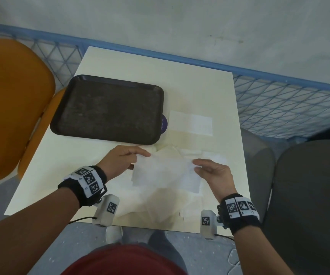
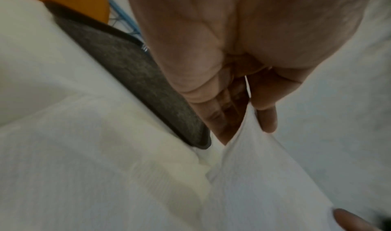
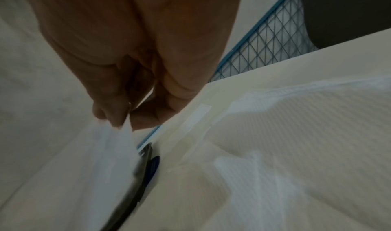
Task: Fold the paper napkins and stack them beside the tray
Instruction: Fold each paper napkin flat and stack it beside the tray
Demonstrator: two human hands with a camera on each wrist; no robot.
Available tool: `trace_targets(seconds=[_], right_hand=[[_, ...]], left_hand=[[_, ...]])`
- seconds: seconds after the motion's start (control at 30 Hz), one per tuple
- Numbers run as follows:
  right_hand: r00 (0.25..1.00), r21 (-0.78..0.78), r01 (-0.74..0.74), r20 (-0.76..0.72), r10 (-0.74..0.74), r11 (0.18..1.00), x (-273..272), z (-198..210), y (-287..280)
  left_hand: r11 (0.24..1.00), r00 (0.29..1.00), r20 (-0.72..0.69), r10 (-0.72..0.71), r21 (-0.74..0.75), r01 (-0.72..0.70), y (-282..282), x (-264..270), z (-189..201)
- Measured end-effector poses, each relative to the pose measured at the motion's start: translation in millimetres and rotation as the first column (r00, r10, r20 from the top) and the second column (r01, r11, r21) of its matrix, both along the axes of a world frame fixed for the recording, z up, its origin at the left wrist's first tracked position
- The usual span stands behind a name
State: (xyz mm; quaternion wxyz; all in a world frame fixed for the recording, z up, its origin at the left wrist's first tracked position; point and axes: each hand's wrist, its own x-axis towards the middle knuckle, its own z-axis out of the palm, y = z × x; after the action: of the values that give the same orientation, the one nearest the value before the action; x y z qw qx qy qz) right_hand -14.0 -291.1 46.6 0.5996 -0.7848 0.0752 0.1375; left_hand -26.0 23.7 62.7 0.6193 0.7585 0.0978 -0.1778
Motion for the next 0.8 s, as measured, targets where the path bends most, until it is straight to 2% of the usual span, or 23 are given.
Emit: trace_targets(seconds=[0.07, 0.13, 0.17, 0.23, 0.3, 0.37, 0.43, 0.47, 0.53, 0.6, 0.67, 0.8], right_hand=[[0.999, -0.057, -0.005, -0.054, 0.002, 0.998, -1.2, -8.7, -0.1], [0.994, -0.138, -0.029, -0.109, 0.014, 0.990, -1.3, -20.9, -2.0], [0.992, -0.190, -0.054, -0.125, 0.030, 0.980, -1.8, -26.7, -2.2], [0.988, -0.314, -0.113, -0.135, 0.073, 0.943, -2.9, -37.5, -0.4], [0.985, -0.469, -0.169, -0.114, 0.130, 0.867, -6.8, -51.8, 2.2], [0.968, -0.646, -0.211, -0.033, 0.250, 0.733, -17.1, -63.4, 9.2], [0.908, -0.747, -0.254, 0.034, 0.417, 0.615, -31.7, -70.5, 24.3], [0.860, -0.772, -0.311, 0.019, 0.510, 0.554, -38.6, -72.2, 34.2], [0.757, -0.777, -0.477, -0.125, 0.642, 0.411, -50.8, -73.4, 53.5], [0.720, -0.782, -0.534, -0.221, 0.658, 0.322, -58.4, -78.6, 60.7], [0.752, -0.810, -0.508, -0.251, 0.610, 0.293, -57.0, -81.5, 52.5], [0.853, -0.813, -0.467, -0.311, 0.418, 0.348, -45.7, -80.3, 19.5]], left_hand=[[0.999, 0.998, -0.067, -0.013, 0.032, 0.015, -3.8, -2.9, -13.0], [0.966, 0.995, -0.043, -0.092, 0.238, 0.100, -8.4, -5.4, -27.6], [0.916, 0.989, -0.025, -0.143, 0.377, 0.141, -12.2, -7.4, -35.5], [0.768, 0.961, 0.025, -0.276, 0.607, 0.205, -25.5, -11.6, -51.0], [0.600, 0.874, 0.057, -0.482, 0.748, 0.282, -42.7, -17.2, -65.1], [0.427, 0.749, 0.037, -0.662, 0.840, 0.336, -56.3, -23.8, -83.0], [0.322, 0.685, -0.014, -0.729, 0.876, 0.360, -61.9, -28.3, -96.6], [0.298, 0.674, -0.022, -0.739, 0.885, 0.356, -62.3, -30.2, -101.4], [0.263, 0.657, -0.025, -0.753, 0.904, 0.337, -61.5, -34.2, -107.6], [0.228, 0.650, -0.044, -0.758, 0.917, 0.328, -59.6, -37.0, -111.9], [0.240, 0.655, -0.034, -0.755, 0.915, 0.325, -58.5, -36.2, -113.5], [0.319, 0.736, -0.012, -0.677, 0.896, 0.308, -62.4, -22.5, -105.8]])
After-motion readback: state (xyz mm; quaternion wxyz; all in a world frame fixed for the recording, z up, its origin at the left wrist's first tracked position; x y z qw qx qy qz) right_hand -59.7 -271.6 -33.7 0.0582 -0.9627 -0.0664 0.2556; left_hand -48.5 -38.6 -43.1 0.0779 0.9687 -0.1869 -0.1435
